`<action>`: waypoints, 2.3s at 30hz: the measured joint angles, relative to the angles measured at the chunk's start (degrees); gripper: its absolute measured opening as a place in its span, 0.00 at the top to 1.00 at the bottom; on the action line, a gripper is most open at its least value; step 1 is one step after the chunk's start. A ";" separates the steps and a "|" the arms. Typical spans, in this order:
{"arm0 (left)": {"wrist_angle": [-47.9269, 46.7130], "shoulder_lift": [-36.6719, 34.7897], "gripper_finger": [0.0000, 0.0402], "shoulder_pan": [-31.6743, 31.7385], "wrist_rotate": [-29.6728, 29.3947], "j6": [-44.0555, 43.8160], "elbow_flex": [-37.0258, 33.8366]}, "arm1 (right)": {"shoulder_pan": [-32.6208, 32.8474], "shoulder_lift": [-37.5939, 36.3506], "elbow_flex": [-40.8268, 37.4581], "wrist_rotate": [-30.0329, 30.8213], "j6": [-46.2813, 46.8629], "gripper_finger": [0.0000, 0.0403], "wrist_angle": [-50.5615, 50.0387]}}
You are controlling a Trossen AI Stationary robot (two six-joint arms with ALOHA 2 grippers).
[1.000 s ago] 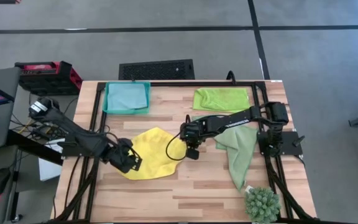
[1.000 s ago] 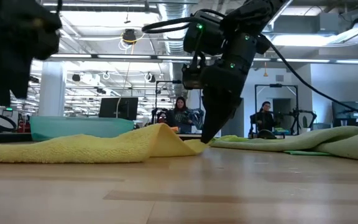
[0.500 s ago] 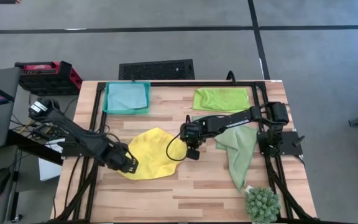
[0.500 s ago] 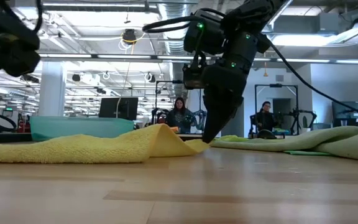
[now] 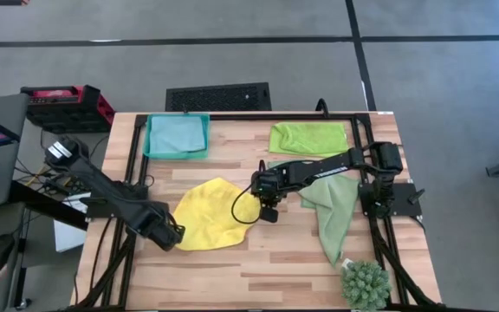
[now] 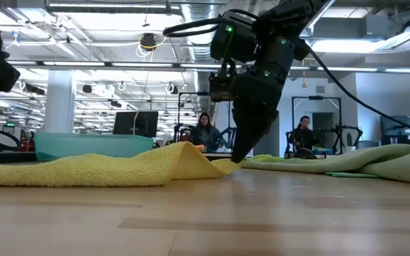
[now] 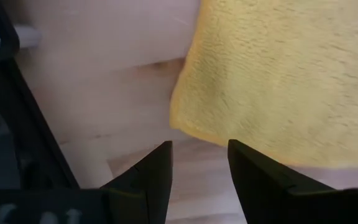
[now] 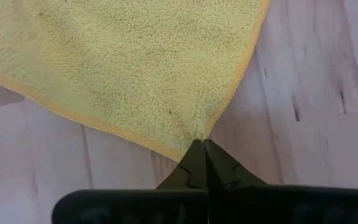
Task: Fold microfiber towels
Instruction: Fold the yellow microfiber towel
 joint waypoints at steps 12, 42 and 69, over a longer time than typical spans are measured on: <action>3.66 8.72 0.63 0.00 -1.30 4.72 0.02 | 0.00 -0.02 0.02 0.02 0.00 1.00 0.04; 2.58 10.05 1.00 0.08 -5.90 8.04 4.79 | -0.05 -1.57 0.43 0.15 0.00 0.99 -3.22; -6.15 7.01 1.00 4.07 -8.24 13.12 10.56 | -0.26 -2.89 5.53 -2.57 6.24 0.53 -9.28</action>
